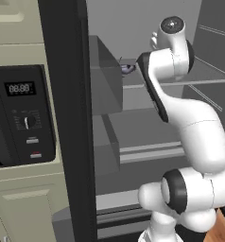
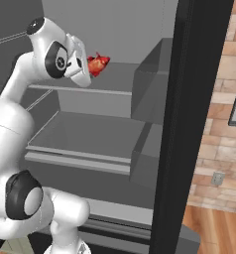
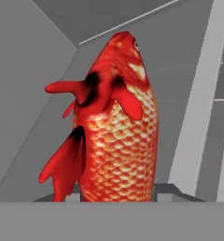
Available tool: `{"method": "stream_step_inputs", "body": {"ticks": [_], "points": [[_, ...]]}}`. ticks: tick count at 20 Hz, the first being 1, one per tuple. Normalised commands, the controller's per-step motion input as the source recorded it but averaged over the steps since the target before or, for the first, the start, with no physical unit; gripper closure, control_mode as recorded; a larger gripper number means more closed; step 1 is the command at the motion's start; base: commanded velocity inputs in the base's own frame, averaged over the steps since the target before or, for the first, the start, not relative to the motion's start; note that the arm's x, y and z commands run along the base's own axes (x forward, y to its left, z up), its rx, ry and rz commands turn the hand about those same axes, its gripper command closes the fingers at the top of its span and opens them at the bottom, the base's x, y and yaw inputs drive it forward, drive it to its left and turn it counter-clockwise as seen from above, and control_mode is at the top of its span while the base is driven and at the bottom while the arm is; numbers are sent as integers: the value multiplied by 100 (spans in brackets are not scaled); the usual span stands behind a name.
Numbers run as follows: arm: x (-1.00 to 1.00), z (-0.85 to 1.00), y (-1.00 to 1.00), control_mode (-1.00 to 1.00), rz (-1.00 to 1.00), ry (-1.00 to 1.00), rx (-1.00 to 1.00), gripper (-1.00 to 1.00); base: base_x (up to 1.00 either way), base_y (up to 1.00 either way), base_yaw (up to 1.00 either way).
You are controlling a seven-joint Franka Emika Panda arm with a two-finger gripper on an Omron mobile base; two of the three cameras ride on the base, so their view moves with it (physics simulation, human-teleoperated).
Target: Place the fish on the counter behind the older fish on the same shelf of the fridge to maintain FIFO order. Close the fridge door when finished.
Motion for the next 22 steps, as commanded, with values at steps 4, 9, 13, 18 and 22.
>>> {"method": "stream_step_inputs", "body": {"ticks": [4, 9, 13, 18, 22], "points": [[100, 0, -8, -100, 0, 2, 8, 100, 0, 0, 0], [100, 0, 0, -100, 0, 0, 6, 100, 0, 0, 0], [99, 0, 0, -100, 0, 0, 5, 100, 0, 0, 0], [100, 0, 0, -100, 0, 1, 6, 100, 0, 0, 0], [94, 0, -1, -100, 0, 1, 5, 100, 0, 0, 0]]}}
